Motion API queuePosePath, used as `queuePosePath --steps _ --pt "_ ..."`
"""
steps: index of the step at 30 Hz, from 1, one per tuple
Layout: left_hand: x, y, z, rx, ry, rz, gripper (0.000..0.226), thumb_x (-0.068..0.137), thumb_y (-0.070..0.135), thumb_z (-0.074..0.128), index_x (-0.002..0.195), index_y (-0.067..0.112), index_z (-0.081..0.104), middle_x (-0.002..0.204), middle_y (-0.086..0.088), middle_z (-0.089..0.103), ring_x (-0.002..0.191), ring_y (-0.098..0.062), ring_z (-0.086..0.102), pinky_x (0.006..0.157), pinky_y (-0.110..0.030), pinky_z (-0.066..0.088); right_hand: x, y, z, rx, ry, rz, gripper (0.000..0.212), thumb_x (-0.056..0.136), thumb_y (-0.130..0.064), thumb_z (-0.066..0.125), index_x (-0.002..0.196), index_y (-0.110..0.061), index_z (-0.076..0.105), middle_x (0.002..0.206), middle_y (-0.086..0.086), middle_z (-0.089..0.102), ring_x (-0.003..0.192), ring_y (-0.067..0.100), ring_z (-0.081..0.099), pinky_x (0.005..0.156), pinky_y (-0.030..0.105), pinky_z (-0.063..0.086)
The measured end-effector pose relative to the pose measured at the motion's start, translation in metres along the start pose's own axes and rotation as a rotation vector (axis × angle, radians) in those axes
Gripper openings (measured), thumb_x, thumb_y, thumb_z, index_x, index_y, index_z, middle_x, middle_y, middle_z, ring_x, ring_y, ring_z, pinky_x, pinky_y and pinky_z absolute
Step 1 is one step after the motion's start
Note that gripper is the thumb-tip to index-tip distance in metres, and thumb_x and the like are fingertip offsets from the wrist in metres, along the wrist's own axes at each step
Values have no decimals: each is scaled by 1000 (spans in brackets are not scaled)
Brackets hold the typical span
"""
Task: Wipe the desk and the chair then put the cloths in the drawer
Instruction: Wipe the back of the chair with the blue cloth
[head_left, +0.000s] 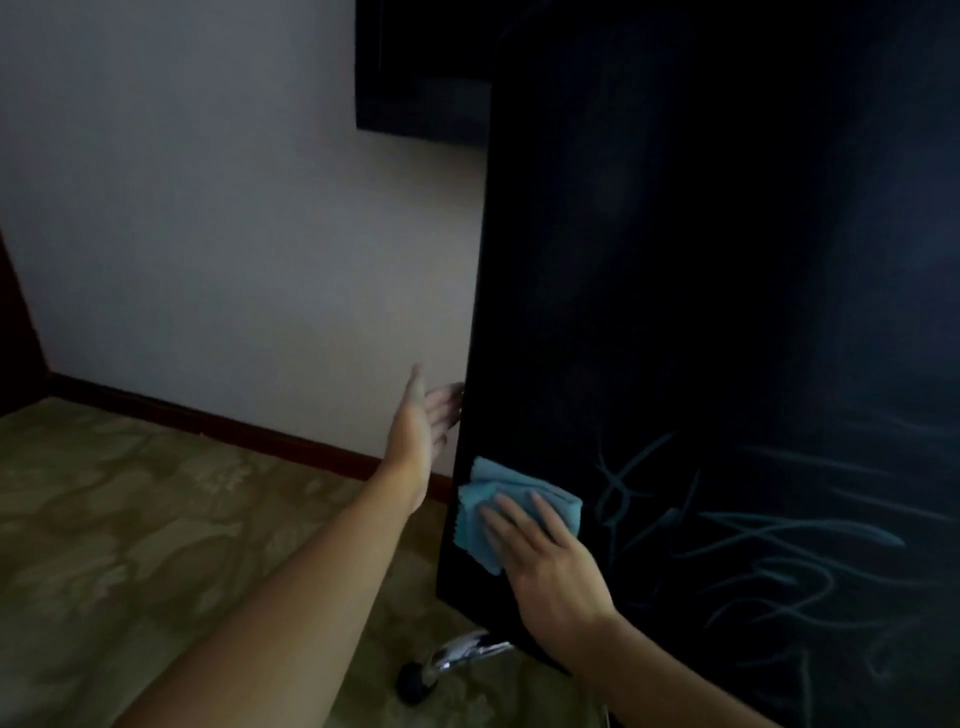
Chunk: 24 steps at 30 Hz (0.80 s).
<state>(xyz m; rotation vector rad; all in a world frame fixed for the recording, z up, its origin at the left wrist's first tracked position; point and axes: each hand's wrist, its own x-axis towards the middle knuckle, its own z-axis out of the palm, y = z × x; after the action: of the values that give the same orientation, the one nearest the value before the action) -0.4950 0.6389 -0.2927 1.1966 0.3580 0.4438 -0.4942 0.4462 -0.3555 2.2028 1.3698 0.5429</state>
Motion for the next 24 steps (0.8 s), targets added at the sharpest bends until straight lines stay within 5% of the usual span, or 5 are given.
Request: queuePosePath --steps 6,13,16,19,24 --pt "-5 16 24 -49 -63 41 55 99 61 25 95 25 66 81 12 76 74 -2 72 53 -12 50 22 115 -106 -66 672 366 61 87 -24 47 146 -9 43 155 6 35 147 22 22 121 48 0" --pt "-14 19 33 75 82 70 53 101 52 35 128 14 62 124 -6 67 114 -19 63 103 -31 45 5 78 -61 -72 398 180 63 89 -22 29 151 -10 28 160 7 25 147 25 4 118 46 -15" --pt "-29 37 35 417 243 399 34 101 42 43 126 27 61 130 3 60 116 -12 55 98 -27 38 -11 74 -43 -98 231 108 64 95 -26 28 154 -11 8 164 6 4 147 23 -14 112 43 -28" --pt "-52 66 49 610 396 847 29 96 23 51 123 23 58 123 6 51 110 -11 56 93 -25 43 -9 112 -92 -78 530 293 66 82 -28 59 145 -13 44 153 5 39 145 22 28 120 46 6" --pt "-80 105 90 823 251 1375 30 86 7 57 116 9 62 115 -5 53 107 -18 57 90 -19 46 11 194 -184 -140 872 512 56 96 -27 39 149 -11 36 159 4 29 150 23 16 122 49 4"
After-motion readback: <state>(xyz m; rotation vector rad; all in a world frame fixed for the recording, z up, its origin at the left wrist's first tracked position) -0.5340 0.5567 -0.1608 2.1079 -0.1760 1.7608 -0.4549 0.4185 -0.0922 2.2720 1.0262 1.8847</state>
